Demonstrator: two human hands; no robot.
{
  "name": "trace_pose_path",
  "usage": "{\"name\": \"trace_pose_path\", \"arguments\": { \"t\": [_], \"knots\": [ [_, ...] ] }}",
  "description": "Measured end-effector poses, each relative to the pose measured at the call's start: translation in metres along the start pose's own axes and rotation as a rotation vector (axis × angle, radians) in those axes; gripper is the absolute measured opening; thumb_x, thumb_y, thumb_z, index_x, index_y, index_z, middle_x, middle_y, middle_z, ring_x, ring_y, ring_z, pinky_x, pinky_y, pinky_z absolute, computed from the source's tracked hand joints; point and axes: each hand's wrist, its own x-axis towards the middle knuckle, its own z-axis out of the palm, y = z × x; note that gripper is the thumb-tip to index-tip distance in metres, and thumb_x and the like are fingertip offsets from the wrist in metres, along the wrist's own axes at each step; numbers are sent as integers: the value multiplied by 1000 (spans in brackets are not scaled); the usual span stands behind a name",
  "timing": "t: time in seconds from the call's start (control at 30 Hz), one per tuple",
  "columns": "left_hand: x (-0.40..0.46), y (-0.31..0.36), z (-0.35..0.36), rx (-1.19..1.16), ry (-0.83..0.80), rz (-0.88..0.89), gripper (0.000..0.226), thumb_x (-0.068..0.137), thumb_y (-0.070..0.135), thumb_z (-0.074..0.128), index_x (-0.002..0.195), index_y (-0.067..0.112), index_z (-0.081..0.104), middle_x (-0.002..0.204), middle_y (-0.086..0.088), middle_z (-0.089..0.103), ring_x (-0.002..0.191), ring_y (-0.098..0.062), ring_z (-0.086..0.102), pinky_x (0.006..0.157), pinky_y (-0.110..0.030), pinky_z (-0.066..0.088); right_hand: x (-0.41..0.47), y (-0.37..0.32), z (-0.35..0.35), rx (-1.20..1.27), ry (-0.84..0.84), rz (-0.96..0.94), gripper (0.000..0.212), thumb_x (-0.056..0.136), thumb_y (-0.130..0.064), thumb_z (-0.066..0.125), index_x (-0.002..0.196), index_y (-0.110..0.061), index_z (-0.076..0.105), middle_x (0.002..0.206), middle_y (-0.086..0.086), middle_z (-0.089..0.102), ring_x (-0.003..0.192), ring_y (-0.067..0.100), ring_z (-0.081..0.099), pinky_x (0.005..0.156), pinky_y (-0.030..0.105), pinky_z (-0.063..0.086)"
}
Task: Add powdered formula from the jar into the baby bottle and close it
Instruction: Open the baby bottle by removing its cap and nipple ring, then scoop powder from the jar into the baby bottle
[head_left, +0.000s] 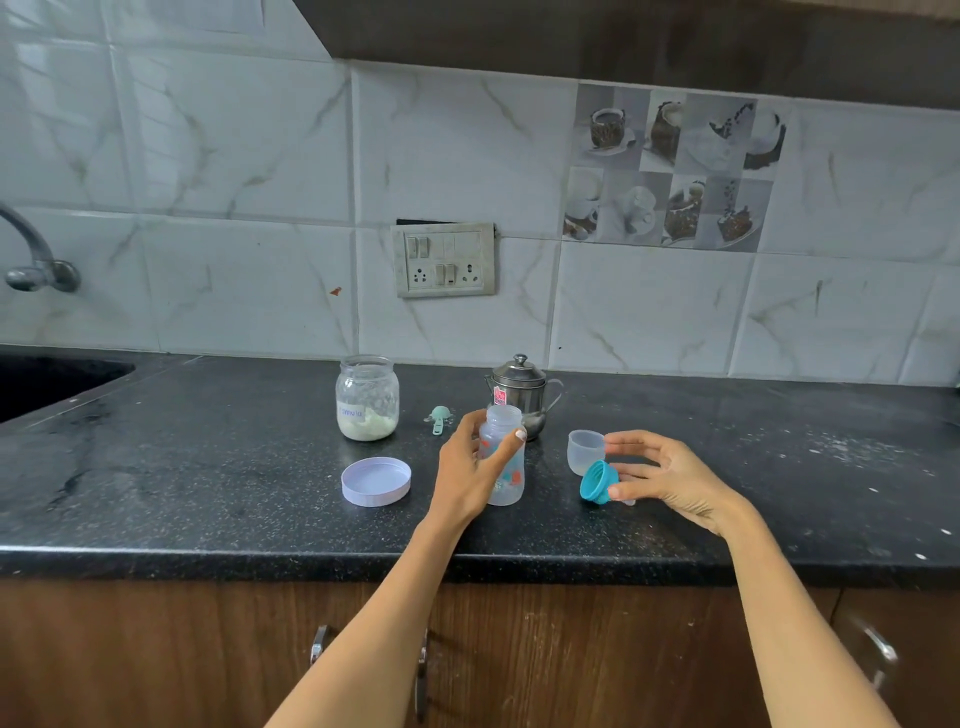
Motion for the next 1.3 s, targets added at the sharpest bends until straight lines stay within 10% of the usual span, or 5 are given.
{"name": "trace_pose_path", "arguments": {
  "t": [0.4, 0.6, 0.83, 1.3],
  "knots": [
    [7, 21, -24, -96, 288, 139, 53, 84, 28, 68, 130, 16, 46, 130, 1, 54, 115, -12, 56, 94, -21, 45, 45, -108, 54, -169, 8, -300, 27, 74, -8, 79, 97, -18, 68, 99, -3, 69, 96, 5, 63, 78, 13, 51],
    [34, 24, -74, 35, 427, 139, 60, 82, 33, 70, 133, 15, 44, 131, 5, 52, 118, -9, 52, 92, -17, 39, 95, -147, 121, -363, -21, -343, 17, 77, -10, 76, 92, -16, 70, 94, 0, 70, 91, 13, 66, 91, 33, 51],
    [55, -9, -114, 265, 470, -17, 78, 76, 38, 74, 139, 16, 35, 142, 0, 43, 128, -18, 44, 94, -23, 33, 134, -147, 193, -597, 69, -199, 19, 80, -2, 65, 94, -12, 72, 101, 10, 72, 82, 20, 63, 68, 24, 46],
    [98, -53, -130, 374, 291, -307, 131, 47, 59, 84, 145, 3, 19, 151, -14, 26, 140, -30, 29, 110, -46, 34, 183, -54, 242, -827, 327, 187, 28, 90, -1, 53, 117, -6, 61, 123, 11, 62, 113, 28, 61, 86, 34, 51]
  ]
}}
